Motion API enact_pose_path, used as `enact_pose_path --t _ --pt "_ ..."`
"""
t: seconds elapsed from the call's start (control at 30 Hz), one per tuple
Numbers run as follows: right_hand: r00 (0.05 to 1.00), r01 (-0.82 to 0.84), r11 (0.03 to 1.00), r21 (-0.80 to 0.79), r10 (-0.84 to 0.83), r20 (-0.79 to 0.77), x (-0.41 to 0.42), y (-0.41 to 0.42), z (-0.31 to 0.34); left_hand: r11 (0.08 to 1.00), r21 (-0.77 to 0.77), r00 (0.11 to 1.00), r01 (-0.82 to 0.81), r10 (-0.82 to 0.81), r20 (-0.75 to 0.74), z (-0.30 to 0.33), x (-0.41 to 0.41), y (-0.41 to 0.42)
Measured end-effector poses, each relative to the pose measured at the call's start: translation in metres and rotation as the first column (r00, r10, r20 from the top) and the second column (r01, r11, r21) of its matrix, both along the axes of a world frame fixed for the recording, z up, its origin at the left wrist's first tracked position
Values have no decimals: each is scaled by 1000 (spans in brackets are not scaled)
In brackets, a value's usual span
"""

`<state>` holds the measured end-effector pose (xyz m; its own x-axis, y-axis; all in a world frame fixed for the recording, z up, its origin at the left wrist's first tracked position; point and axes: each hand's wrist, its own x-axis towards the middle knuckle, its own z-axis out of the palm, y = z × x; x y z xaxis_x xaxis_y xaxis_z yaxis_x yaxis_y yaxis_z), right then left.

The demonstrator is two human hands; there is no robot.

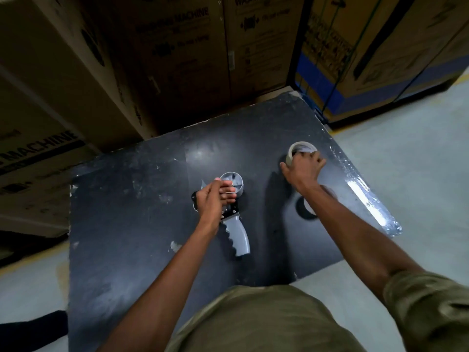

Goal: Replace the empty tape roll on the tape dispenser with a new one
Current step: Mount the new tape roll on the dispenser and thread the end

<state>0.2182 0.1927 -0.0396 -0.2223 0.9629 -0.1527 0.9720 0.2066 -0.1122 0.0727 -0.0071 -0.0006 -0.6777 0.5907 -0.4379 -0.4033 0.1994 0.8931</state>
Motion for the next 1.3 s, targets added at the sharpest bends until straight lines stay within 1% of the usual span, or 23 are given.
enact_pose_path --t 0.03,0.13,0.2,0.27,0.3,0.33,0.4,0.43,0.5,0.57,0.67,0.73,0.8,0.97,1.03,1.13,1.3 --pt "1000 -13 1000 -14 14 17 -2 4 -2 1000 -6 1000 12 -12 6 1 2 4" --pt "997 0 1000 0 0 -83 -7 9 -7 998 -7 997 66 -66 41 3 8 16" --pt "982 4 1000 3 -3 -187 -9 8 -10 994 5 991 107 -107 81 5 9 22" --pt "937 21 999 -38 -33 -348 -12 4 -7 989 15 983 150 -151 100 7 10 27" --pt "890 19 996 -87 -56 -453 -13 0 -5 984 16 980 177 -178 90 8 10 28" --pt "819 3 989 -149 -88 -568 -14 -4 -2 979 17 976 205 -205 73 9 11 30" --pt "627 -68 956 -286 -182 -758 -17 -17 6 968 13 968 250 -250 16 10 12 33" --pt "533 -128 930 -344 -228 -815 -19 -25 11 962 -2 962 272 -272 -18 10 11 34" --pt "391 -275 868 -413 -291 -873 -22 -45 20 954 -28 954 299 -300 -26 11 7 35" --pt "324 -377 814 -442 -331 -886 -24 -64 27 954 4 954 298 -298 37 12 3 35" --pt "257 -417 788 -453 -376 -890 -32 -83 30 962 93 950 258 -270 155 15 -1 32" --pt "225 -400 794 -458 -400 -889 -36 -90 32 962 144 940 233 -261 222 17 -1 29" --pt "206 -393 785 -479 -433 -878 -36 -92 34 955 187 932 231 -273 237 17 0 25" --pt "249 -419 785 -457 -385 -889 -34 -92 39 934 251 924 253 -311 224 15 -4 15" --pt "242 -433 784 -446 -375 -895 -34 -94 42 925 259 920 277 -333 207 14 -5 13" --pt "227 -452 760 -466 -407 -885 -33 -98 47 908 270 914 320 -371 163 13 -4 9" --pt "201 -488 738 -466 -424 -883 -31 -103 49 893 276 915 356 -393 89 12 -5 2"
